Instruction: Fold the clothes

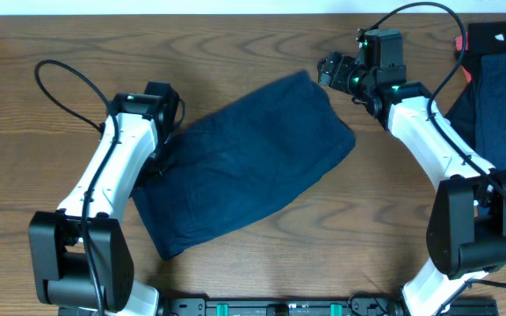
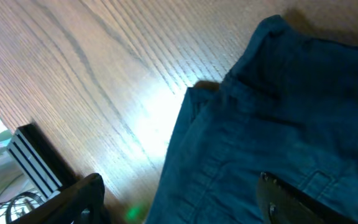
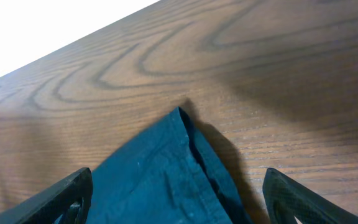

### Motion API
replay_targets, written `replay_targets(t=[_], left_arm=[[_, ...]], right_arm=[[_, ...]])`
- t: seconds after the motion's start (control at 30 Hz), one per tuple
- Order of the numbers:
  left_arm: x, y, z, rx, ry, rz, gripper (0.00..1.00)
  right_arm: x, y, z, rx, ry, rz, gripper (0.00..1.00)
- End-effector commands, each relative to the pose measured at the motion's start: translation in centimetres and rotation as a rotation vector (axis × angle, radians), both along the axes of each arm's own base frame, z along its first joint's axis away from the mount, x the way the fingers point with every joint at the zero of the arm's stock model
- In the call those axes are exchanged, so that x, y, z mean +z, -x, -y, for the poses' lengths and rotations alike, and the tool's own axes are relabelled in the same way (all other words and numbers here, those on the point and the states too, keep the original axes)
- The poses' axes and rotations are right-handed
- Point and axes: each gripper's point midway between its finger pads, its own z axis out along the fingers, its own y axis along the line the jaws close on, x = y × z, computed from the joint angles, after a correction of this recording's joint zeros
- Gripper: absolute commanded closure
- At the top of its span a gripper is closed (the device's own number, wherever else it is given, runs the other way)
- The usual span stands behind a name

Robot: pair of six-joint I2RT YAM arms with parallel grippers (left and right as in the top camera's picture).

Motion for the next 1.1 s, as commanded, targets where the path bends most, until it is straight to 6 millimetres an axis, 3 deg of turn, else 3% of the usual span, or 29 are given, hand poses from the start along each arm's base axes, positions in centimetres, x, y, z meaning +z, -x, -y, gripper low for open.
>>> replay_targets(t=[0.0,0.17,0.3,0.37,0.4,0.43,0.47,0.8,1.07], left_arm=[[0.6,0.4,-0.9,-0.013,-0.02,-0.02,0.2],[2.4,0.9,-0.5,-0.033,0.022,0.002,0.2],[2.5,1.0,3.0,-0.136,0.243,0.009,0.24],[2.2,1.1,4.4,-0.205,0.329,-0.008,0.42],[1.9,1.3,4.8,-0.221,0.358,-0.019,0.69],[1.6,1.6,4.9,-0.216,0.369,-0.029,0.87],[1.3,1.9,5.1,-0.213,0.38,-0.04,0.94],[-2.6,4.2,6.3,-0.212,0.465,-0.099,0.94],[-5.2,5.2,6.2,-0.201,0.464,-0.105,0.94]], right_arm=[[3.0,-0.7,-0.6,0.052,-0.036,0.05,0.14],[5.7,0.0,-0.8,0.121,-0.064,0.021,0.2],[4.7,2.1,-1.1,0.177,-0.021,-0.078,0.44],[3.4,3.3,-1.7,0.213,0.002,-0.127,0.76],[2.7,3.9,-2.1,0.23,0.011,-0.155,0.93],[2.0,4.4,-2.5,0.242,0.017,-0.179,0.98],[1.2,5.0,-2.8,0.255,0.022,-0.207,0.98],[-5.4,9.2,-3.9,0.321,0.03,-0.478,0.98],[-10.5,10.0,-3.6,0.343,0.056,-0.592,0.98]])
